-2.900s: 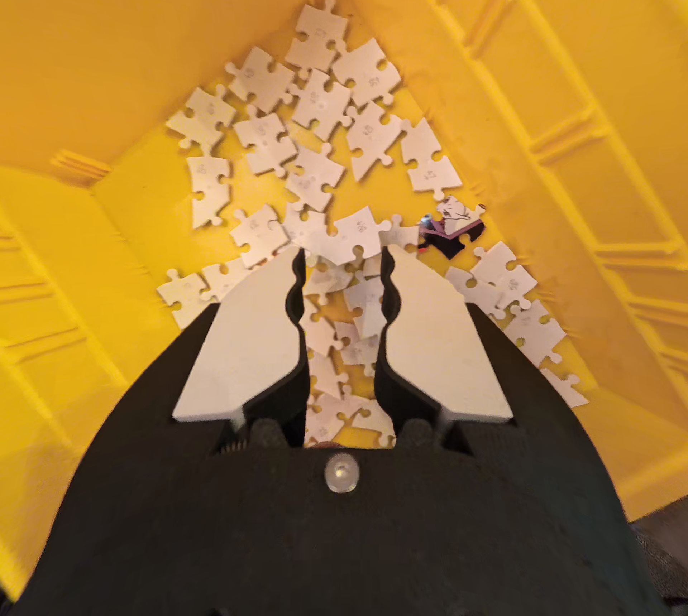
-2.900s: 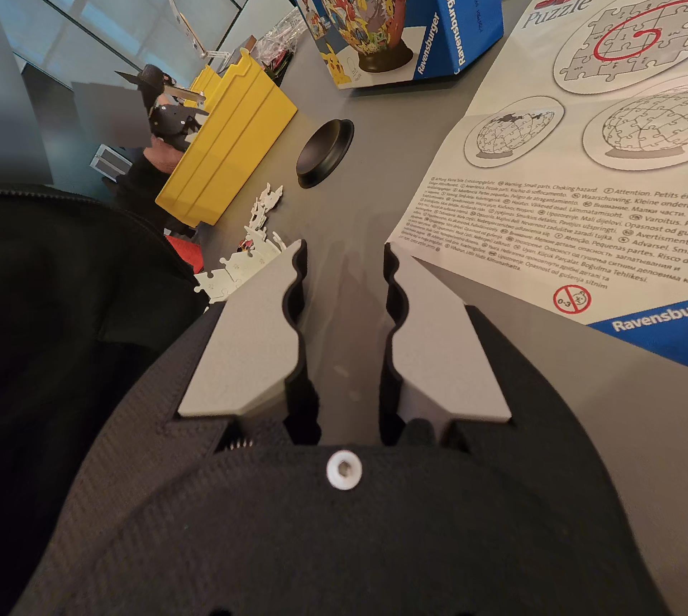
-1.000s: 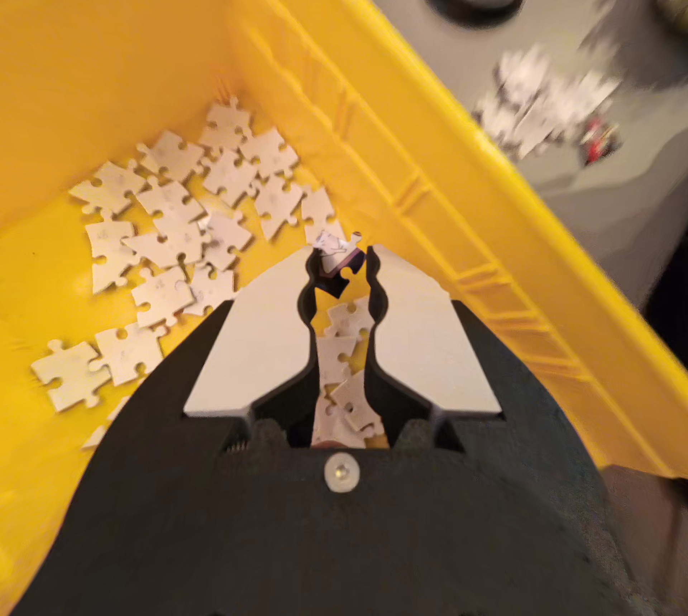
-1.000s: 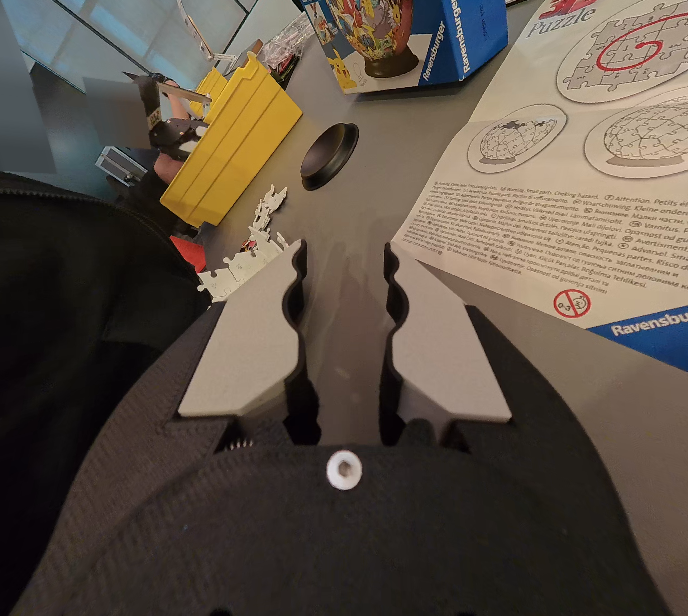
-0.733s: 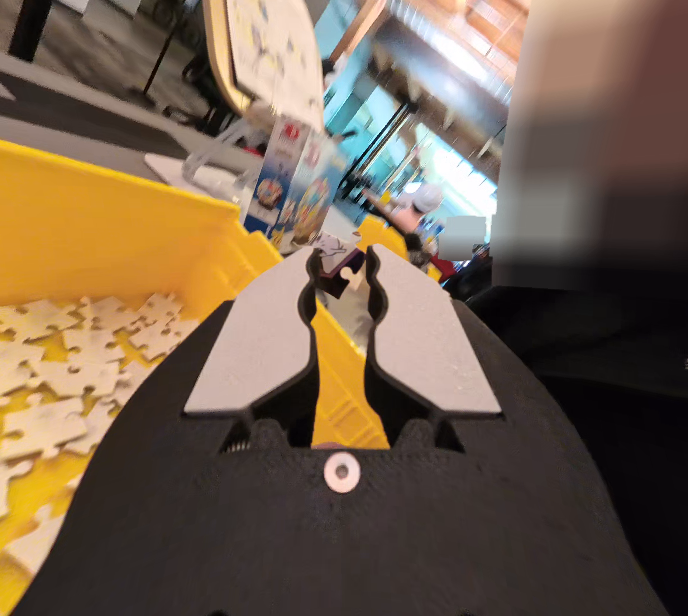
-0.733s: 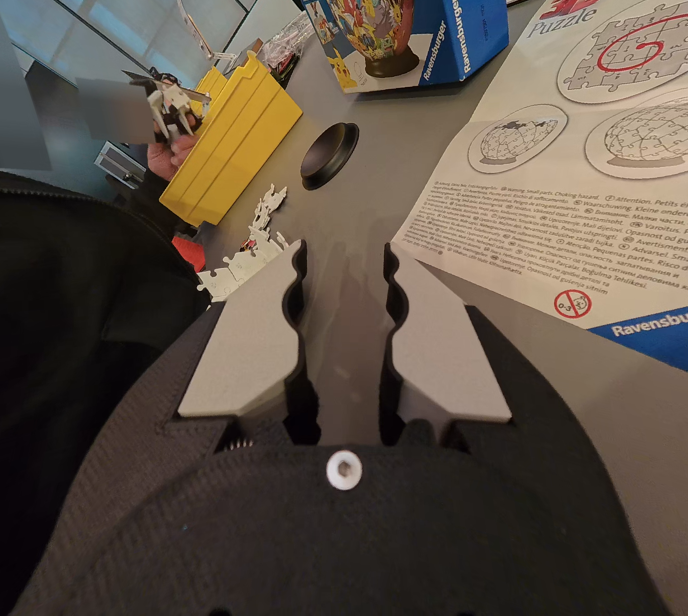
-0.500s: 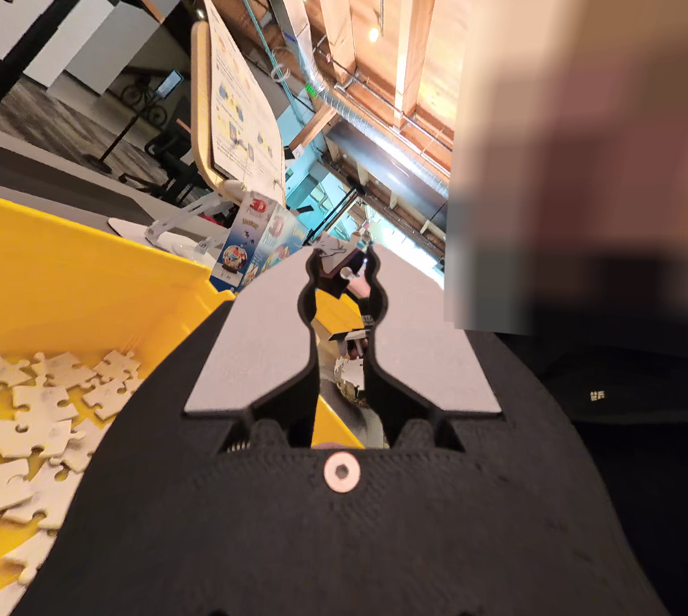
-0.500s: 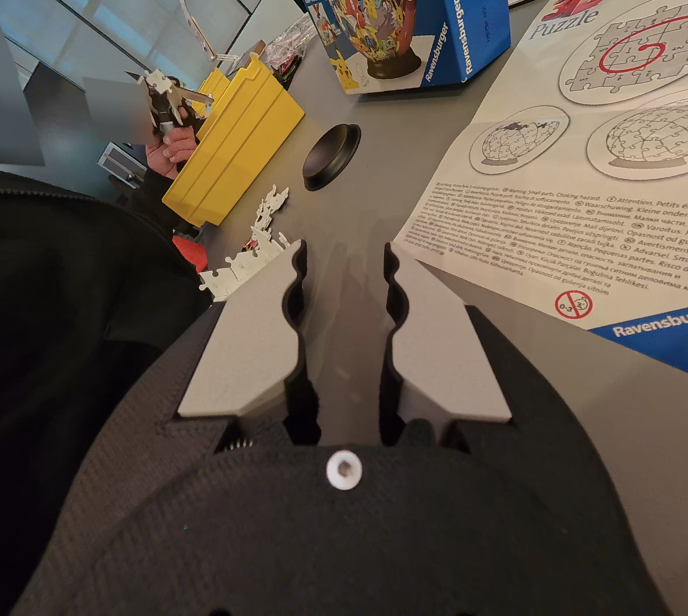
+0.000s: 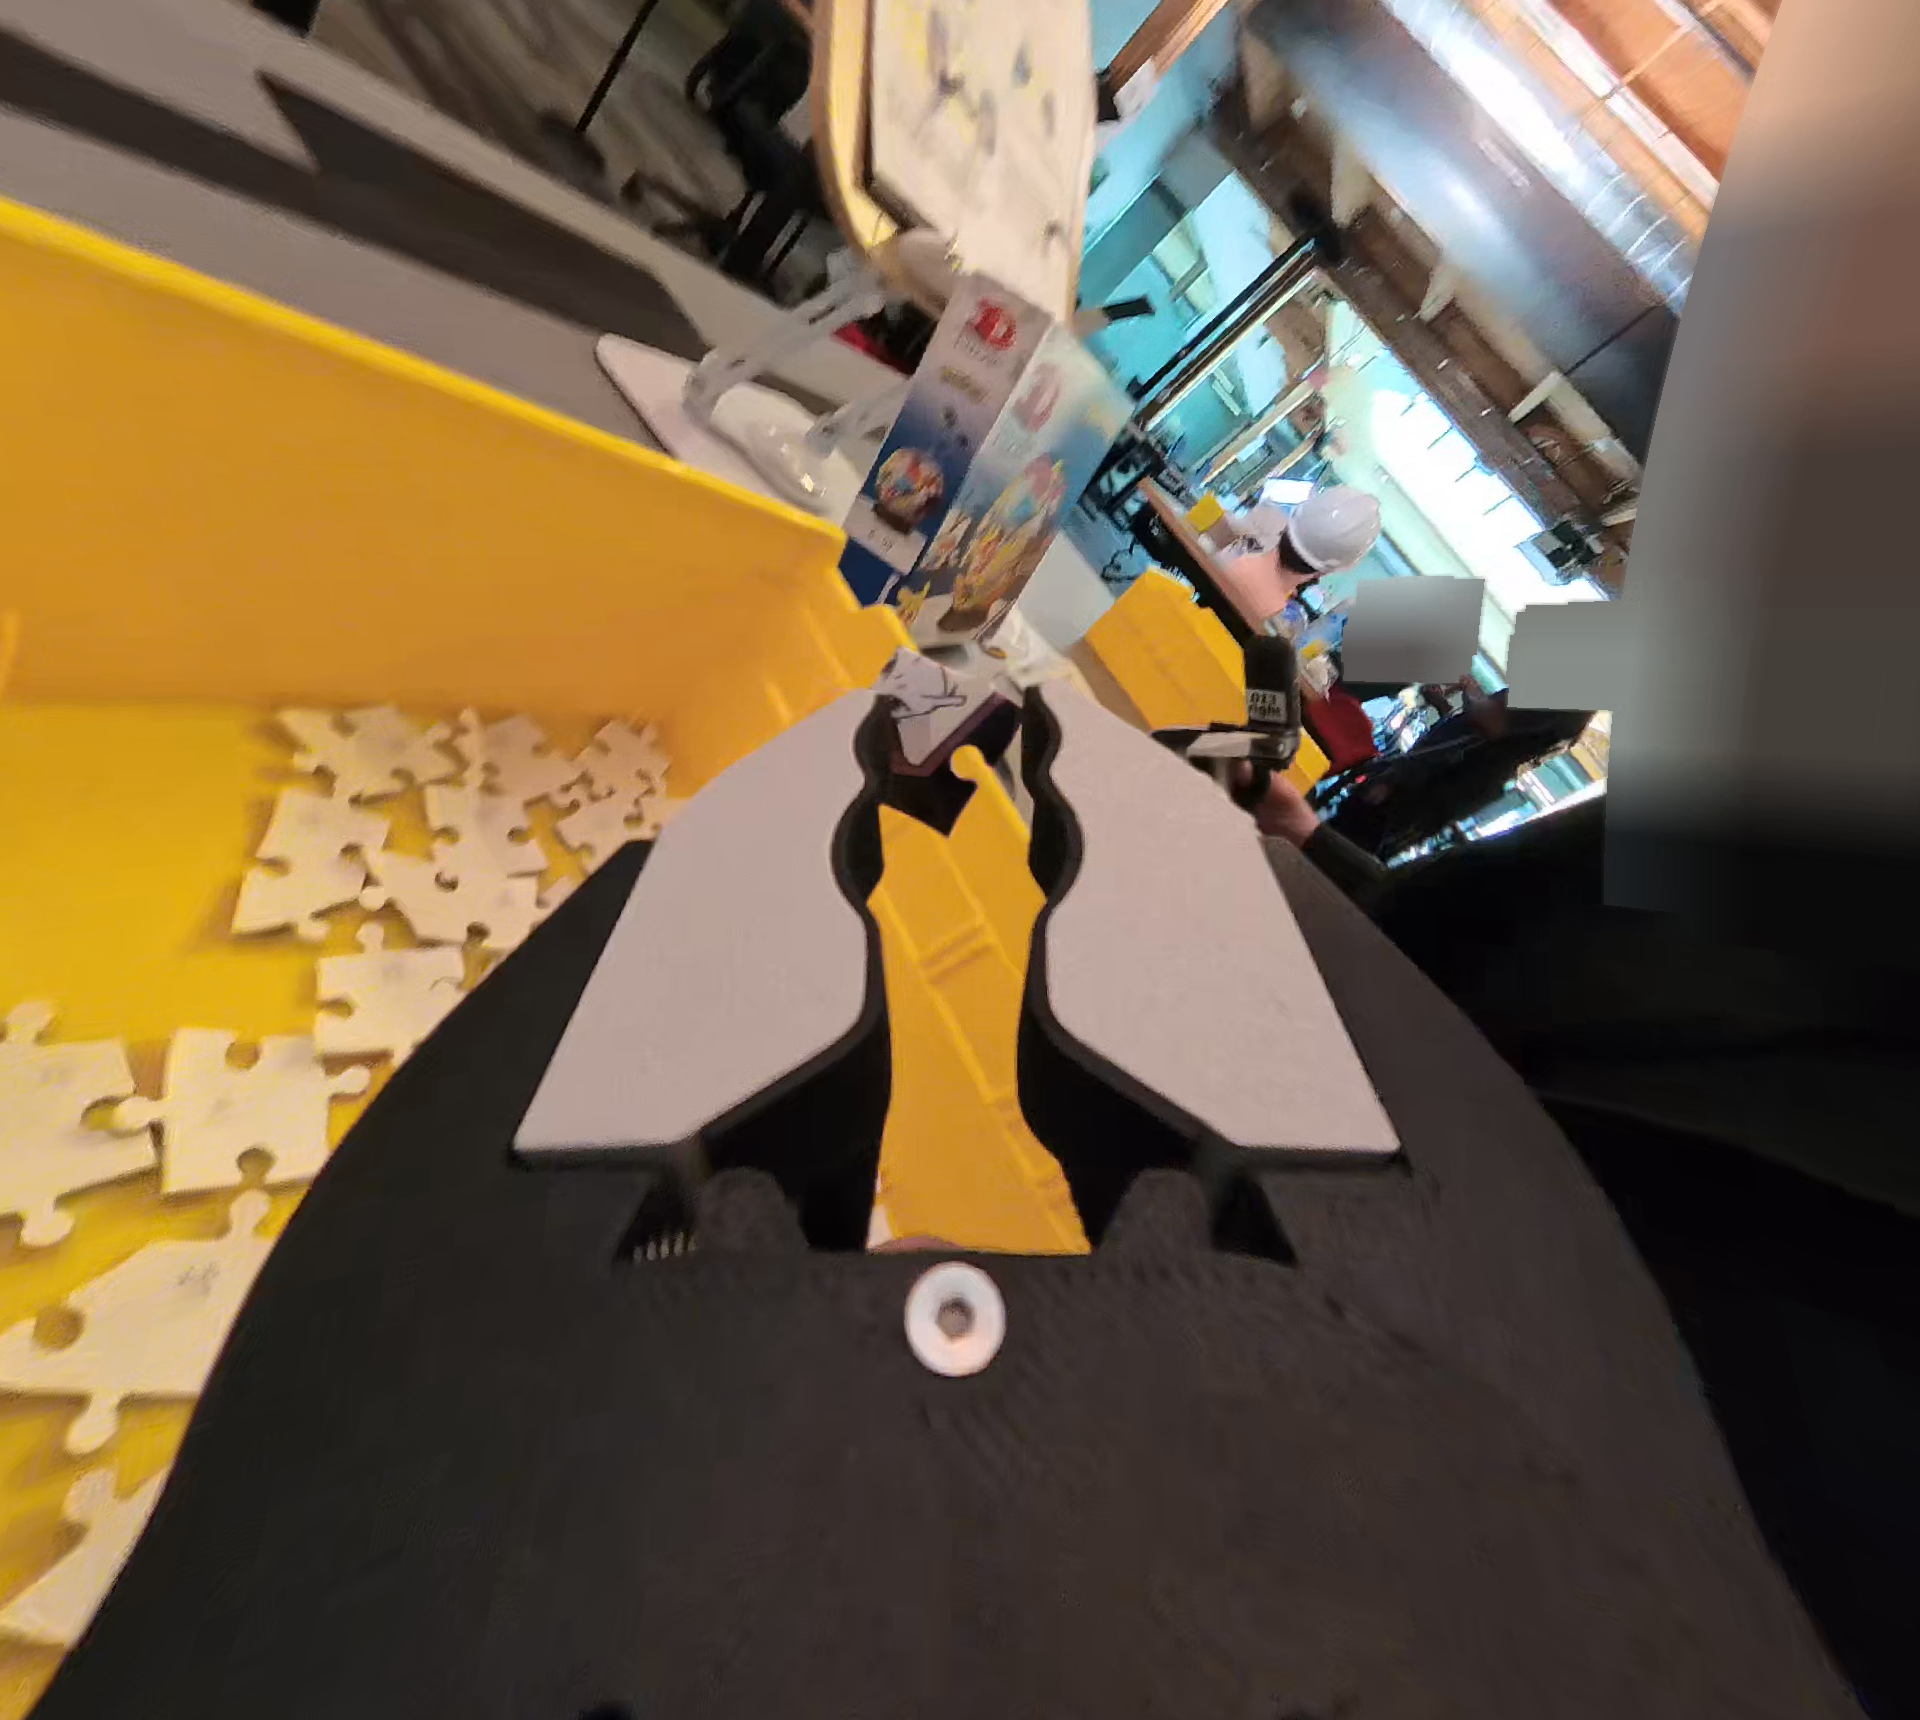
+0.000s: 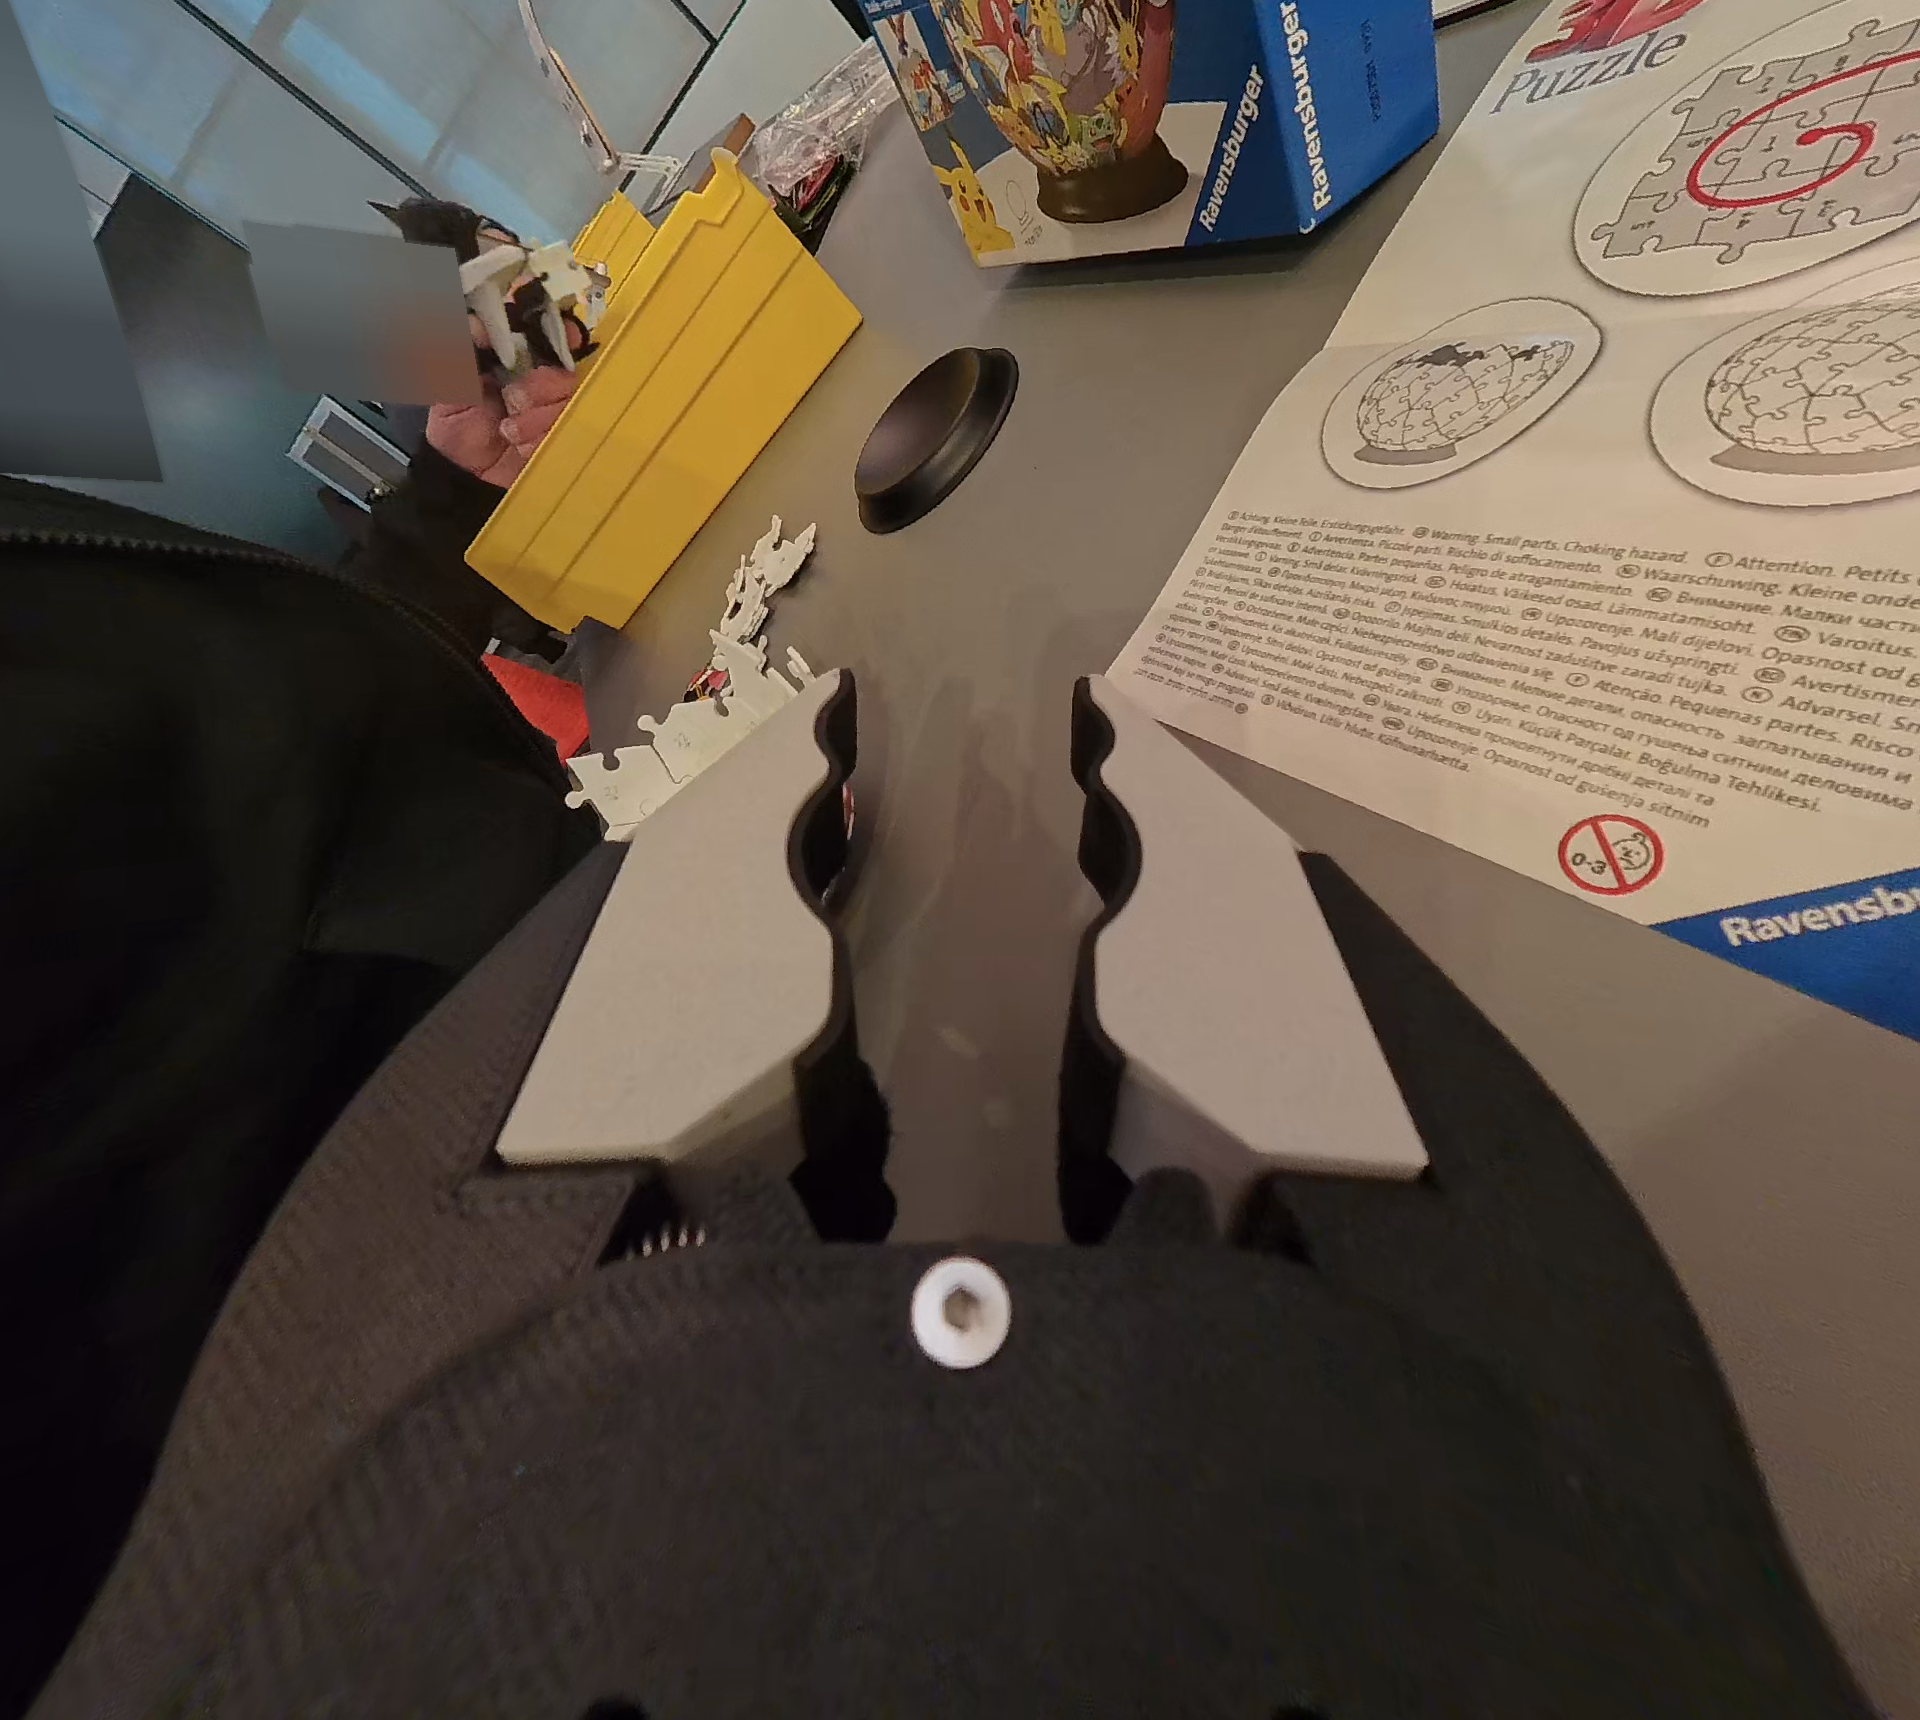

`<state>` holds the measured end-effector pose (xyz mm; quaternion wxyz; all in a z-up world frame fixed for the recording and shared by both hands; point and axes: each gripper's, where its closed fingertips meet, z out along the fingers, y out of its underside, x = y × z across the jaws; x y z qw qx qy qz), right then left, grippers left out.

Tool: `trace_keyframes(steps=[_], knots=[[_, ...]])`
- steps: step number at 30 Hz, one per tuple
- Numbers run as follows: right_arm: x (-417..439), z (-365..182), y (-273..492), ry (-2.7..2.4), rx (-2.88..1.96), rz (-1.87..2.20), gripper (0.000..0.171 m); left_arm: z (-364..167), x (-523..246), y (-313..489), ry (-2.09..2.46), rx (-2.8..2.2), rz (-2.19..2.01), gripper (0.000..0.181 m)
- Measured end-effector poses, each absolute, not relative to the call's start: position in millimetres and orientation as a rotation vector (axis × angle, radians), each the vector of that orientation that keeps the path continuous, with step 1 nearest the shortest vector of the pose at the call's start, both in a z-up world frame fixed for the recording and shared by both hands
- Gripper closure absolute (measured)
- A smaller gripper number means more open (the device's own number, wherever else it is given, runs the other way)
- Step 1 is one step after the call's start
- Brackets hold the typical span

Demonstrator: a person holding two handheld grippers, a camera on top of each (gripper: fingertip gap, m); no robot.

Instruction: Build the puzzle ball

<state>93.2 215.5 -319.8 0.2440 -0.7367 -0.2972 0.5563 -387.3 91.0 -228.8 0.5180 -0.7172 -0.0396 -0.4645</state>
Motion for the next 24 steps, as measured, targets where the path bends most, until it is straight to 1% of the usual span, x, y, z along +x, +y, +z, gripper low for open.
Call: trace_keyframes(steps=[3,9,14,19,21,22,24], knots=[[93,-319,215,-0.815,-2.010,1.523,0.131,-257,-383,97,-0.114,-1.916,-1.159,0.158],[93,-319,215,-0.817,-2.004,1.527,0.131,-303,-376,106,-0.010,-2.241,-1.033,0.158],[93,-318,214,-0.817,-2.000,1.532,0.131,-324,-370,111,0.105,-2.421,-0.939,0.158],[93,-318,214,-0.817,-2.000,1.533,0.131,-339,-345,89,0.342,-2.601,-1.093,0.157],[93,-318,214,-0.819,-2.001,1.532,0.131,-345,-346,92,0.340,-2.646,-1.075,0.157],[93,-318,214,-0.818,-2.001,1.532,0.131,-348,-348,93,0.335,-2.663,-1.061,0.157],[93,-318,214,-0.817,-2.002,1.530,0.131,-355,-360,101,0.299,-2.698,-0.955,0.143]])
